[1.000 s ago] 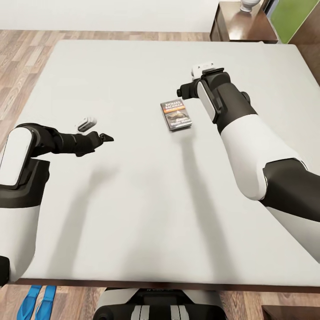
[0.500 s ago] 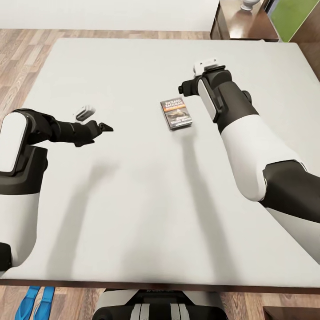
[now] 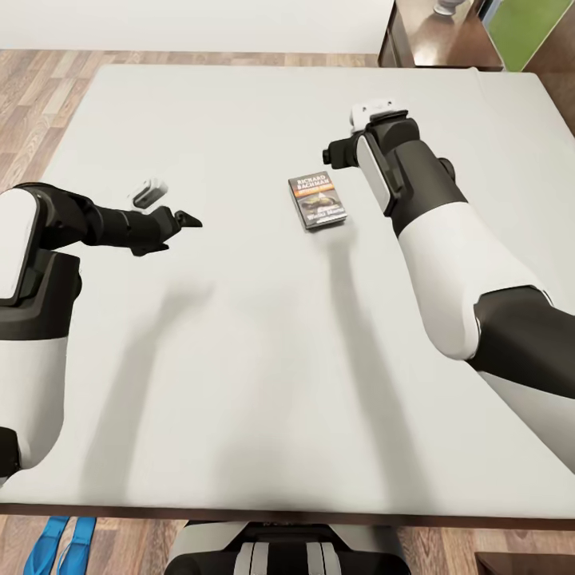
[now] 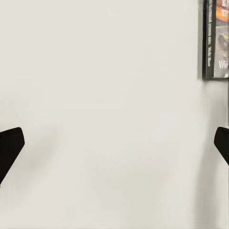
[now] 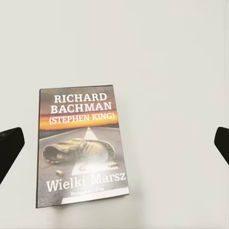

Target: In the bedroom, move the book from the bed onto either nightstand, and place the two sandals side by side next to the bed.

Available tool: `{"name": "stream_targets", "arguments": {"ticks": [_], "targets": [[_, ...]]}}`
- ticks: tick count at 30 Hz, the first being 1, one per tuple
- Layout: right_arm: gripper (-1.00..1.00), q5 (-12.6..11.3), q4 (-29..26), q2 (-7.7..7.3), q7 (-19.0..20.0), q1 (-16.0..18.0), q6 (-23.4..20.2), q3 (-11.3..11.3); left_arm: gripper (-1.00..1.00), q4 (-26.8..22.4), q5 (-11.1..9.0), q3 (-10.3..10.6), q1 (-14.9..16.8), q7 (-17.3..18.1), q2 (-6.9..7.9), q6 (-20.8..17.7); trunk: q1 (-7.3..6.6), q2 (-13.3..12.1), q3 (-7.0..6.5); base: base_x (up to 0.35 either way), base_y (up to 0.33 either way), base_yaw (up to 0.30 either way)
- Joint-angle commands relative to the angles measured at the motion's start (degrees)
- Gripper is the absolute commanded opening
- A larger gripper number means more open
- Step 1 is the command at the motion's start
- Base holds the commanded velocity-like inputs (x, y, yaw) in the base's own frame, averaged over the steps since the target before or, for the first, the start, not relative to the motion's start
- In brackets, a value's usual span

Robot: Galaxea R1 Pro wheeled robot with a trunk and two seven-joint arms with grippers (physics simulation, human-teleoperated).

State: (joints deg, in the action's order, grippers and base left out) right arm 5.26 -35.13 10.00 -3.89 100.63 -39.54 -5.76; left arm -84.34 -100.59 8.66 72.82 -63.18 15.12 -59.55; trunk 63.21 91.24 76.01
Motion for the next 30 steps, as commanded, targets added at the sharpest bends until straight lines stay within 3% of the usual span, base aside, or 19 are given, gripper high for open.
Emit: {"name": "stream_targets", "arguments": {"ticks": [1,8,10,11,14,21,30], "targets": [[1.00,0.52,-0.05,0.00,0.08,0.03,-0.35,-0.12,1.00,-0.04,-0.49,0.06,0.06,-0.58,0.04,-0.13,0.00,0.02,0.07,0.000,0.000,0.000],[1.00,0.38,1.99,0.00,-0.06,2.54,-0.80,-0.02,1.00,2.16,-0.61,0.06,3.89,-1.44,0.11,-0.13,0.00,0.02,0.52,0.000,0.000,0.000],[1.00,0.26,4.23,0.00,-0.09,4.21,-0.66,0.01,1.00,3.28,-0.69,0.09,5.52,-1.66,0.13,-0.13,0.00,0.02,0.67,0.000,0.000,0.000],[1.00,-0.51,8.33,0.00,-0.09,7.19,-0.17,0.18,1.00,4.61,-0.76,0.15,7.58,-1.84,0.06,-0.13,0.00,0.02,0.76,0.000,0.000,0.000],[1.00,-2.06,12.22,0.00,-0.12,9.45,1.38,0.75,1.00,5.45,-0.83,0.14,8.97,-1.94,-0.06,-0.13,0.00,0.02,1.02,0.000,0.000,0.000],[1.00,-3.81,16.32,0.00,-0.14,11.35,4.27,1.39,1.00,6.20,-0.90,0.13,10.10,-2.01,-0.11,-0.13,0.00,0.02,1.63,0.000,0.000,0.000],[1.00,-4.29,17.42,0.00,-0.07,11.85,5.23,1.55,1.00,6.46,-0.97,0.08,10.43,-2.00,-0.19,-0.13,0.00,0.02,2.43,0.000,0.000,0.000]]}}
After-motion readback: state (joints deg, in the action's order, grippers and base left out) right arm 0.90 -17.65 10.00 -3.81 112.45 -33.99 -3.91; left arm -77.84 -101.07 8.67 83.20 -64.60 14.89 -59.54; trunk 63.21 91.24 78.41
